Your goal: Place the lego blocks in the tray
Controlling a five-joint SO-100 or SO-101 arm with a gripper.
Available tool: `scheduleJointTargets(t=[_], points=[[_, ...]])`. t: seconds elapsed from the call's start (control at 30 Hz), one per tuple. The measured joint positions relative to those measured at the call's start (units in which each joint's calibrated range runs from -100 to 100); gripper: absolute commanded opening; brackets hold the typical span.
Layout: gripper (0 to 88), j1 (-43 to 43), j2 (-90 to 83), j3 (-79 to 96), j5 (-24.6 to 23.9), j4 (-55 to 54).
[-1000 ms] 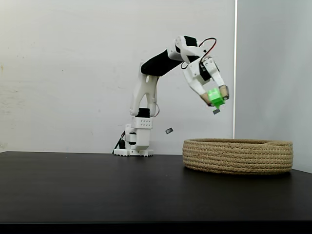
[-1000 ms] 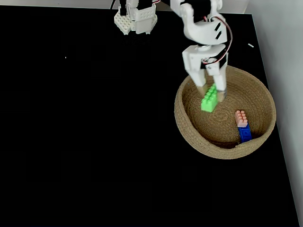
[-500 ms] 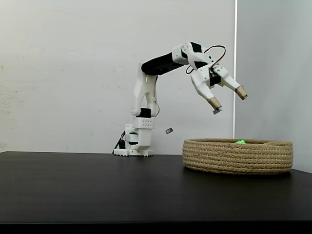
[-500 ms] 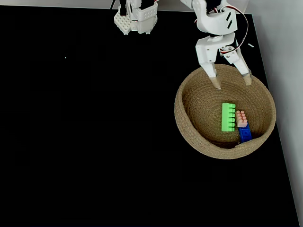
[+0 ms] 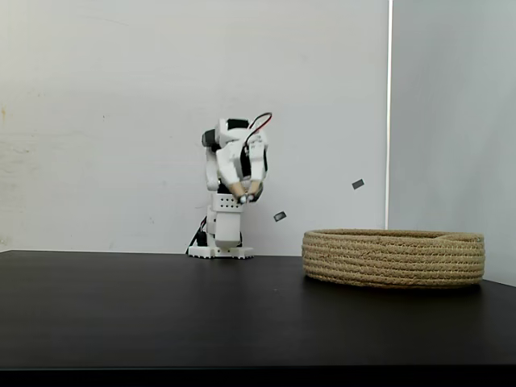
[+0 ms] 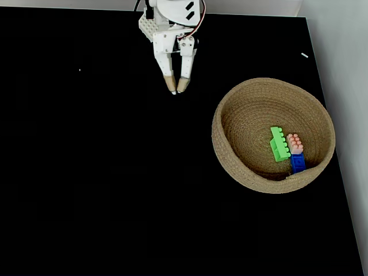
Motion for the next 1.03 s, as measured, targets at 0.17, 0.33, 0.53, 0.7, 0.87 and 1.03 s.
scheduleJointTargets(t=[0.17, 0.33, 0.53, 0.7, 0.87, 1.03], points=[[0.0, 4.97, -20.36, 23.33, 3.37, -0.65], [0.0, 5.13, -29.09, 27.57, 3.52, 9.58], [0.0, 4.15, -33.76, 27.84, 4.44, 29.31], [0.0, 4.15, -34.1, 27.84, 8.79, 36.3], [3.2, 4.07, -34.1, 27.84, 9.67, 37.03], [3.7, 4.07, -34.1, 27.84, 9.62, 37.03]])
